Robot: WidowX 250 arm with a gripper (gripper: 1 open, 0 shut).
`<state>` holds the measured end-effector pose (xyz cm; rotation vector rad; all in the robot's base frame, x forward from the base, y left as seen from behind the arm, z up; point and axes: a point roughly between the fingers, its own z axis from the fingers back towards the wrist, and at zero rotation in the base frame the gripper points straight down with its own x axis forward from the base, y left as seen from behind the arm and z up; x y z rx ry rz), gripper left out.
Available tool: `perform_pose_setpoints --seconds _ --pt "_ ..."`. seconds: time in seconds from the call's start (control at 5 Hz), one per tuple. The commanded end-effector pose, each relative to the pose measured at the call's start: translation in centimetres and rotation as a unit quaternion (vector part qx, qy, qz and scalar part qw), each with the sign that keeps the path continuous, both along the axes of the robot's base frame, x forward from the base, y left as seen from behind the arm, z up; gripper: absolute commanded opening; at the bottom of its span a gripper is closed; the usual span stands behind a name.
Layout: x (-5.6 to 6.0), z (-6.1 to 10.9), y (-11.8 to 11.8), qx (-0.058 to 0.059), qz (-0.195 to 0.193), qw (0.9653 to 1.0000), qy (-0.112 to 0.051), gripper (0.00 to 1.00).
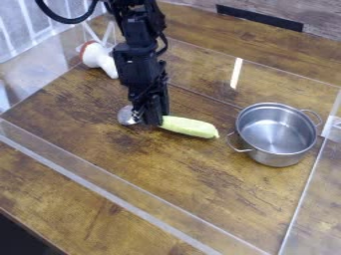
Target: Move the green spoon to the right
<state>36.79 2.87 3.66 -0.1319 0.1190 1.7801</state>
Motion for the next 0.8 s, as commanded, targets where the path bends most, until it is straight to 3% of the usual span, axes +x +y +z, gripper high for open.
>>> perform_pose_setpoints --seconds 0.0,0.6 --pt "-0.2 1.9 0.2 0.007 -0.004 0.9995 -0.030 0.00" --pt "-1.2 3.3 -1.6 0.007 0.007 0.9993 -0.035 0.00"
